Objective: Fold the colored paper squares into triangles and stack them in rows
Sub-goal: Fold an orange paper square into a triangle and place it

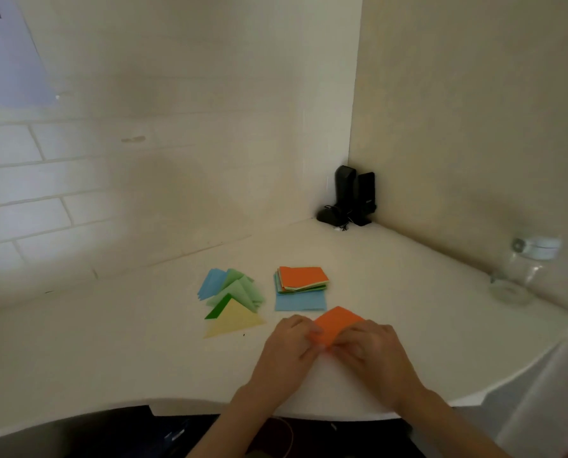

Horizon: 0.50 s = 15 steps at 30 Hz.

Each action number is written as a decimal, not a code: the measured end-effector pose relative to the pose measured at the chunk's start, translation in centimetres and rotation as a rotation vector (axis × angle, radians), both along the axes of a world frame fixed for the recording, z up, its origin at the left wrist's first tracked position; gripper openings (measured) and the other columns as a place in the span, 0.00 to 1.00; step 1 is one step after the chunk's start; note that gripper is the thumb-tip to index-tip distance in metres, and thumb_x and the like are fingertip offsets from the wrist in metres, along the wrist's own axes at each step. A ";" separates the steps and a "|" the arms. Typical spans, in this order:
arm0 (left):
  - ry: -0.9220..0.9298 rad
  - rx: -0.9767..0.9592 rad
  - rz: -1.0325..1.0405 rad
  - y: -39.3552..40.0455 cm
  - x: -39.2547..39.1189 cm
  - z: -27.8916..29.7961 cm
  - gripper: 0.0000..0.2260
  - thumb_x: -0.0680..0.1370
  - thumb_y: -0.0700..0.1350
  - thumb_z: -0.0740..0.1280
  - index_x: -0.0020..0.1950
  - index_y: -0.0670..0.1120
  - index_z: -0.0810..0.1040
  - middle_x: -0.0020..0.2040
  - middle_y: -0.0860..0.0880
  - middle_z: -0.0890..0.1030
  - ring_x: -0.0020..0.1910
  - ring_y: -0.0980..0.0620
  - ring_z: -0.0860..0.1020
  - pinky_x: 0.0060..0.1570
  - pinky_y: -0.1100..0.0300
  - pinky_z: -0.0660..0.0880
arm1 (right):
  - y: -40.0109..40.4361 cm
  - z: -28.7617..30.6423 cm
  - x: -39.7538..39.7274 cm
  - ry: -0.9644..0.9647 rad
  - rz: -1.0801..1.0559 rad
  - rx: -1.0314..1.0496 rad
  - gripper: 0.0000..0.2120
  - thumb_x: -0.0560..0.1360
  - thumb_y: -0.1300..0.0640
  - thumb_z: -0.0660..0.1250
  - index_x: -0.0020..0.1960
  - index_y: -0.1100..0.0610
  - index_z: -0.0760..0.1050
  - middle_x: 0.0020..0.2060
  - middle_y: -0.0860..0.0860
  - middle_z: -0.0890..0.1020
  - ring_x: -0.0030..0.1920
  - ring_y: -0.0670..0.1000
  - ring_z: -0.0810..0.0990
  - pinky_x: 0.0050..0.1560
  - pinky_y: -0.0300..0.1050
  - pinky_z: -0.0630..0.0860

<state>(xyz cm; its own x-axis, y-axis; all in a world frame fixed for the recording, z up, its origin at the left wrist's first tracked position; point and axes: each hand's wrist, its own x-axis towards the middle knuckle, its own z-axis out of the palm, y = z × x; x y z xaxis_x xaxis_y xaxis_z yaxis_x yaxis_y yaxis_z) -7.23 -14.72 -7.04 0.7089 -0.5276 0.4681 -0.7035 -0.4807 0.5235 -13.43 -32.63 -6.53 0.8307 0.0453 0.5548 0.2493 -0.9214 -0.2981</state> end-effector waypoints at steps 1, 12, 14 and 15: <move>0.020 0.017 0.002 -0.2 0.0 -0.1 0.14 0.73 0.56 0.62 0.53 0.50 0.78 0.51 0.53 0.78 0.52 0.55 0.74 0.52 0.61 0.71 | -0.1 -0.4 0.1 0.029 -0.001 0.004 0.08 0.70 0.42 0.62 0.46 0.39 0.77 0.44 0.35 0.81 0.46 0.40 0.79 0.42 0.45 0.73; 0.079 -0.014 0.046 -1.0 0.4 -0.7 0.12 0.70 0.58 0.66 0.43 0.51 0.80 0.46 0.56 0.78 0.47 0.57 0.72 0.49 0.66 0.68 | -0.4 -1.5 1.0 0.166 -0.057 0.185 0.16 0.67 0.37 0.59 0.37 0.47 0.80 0.40 0.39 0.80 0.41 0.46 0.78 0.43 0.51 0.75; 0.100 -0.041 0.053 -1.2 0.6 -0.8 0.13 0.69 0.59 0.65 0.42 0.52 0.79 0.45 0.56 0.77 0.46 0.57 0.72 0.48 0.66 0.68 | -0.4 -1.5 1.1 0.179 -0.069 0.209 0.15 0.65 0.36 0.61 0.35 0.46 0.79 0.39 0.38 0.79 0.41 0.44 0.77 0.44 0.51 0.75; 0.109 -0.037 0.055 -1.3 0.7 -0.8 0.12 0.68 0.58 0.65 0.42 0.52 0.79 0.45 0.56 0.77 0.46 0.57 0.72 0.49 0.65 0.68 | -0.4 -1.5 1.1 0.188 -0.072 0.234 0.14 0.64 0.36 0.62 0.34 0.45 0.78 0.38 0.37 0.78 0.42 0.43 0.77 0.45 0.50 0.75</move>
<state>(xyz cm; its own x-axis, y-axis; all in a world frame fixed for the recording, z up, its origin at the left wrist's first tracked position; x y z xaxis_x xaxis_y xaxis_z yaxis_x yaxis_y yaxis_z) -6.58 -16.02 -7.82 0.7836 -0.4706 0.4056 -0.6150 -0.4955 0.6134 -12.36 -33.07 -8.05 0.9163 -0.1283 0.3795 0.1063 -0.8355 -0.5391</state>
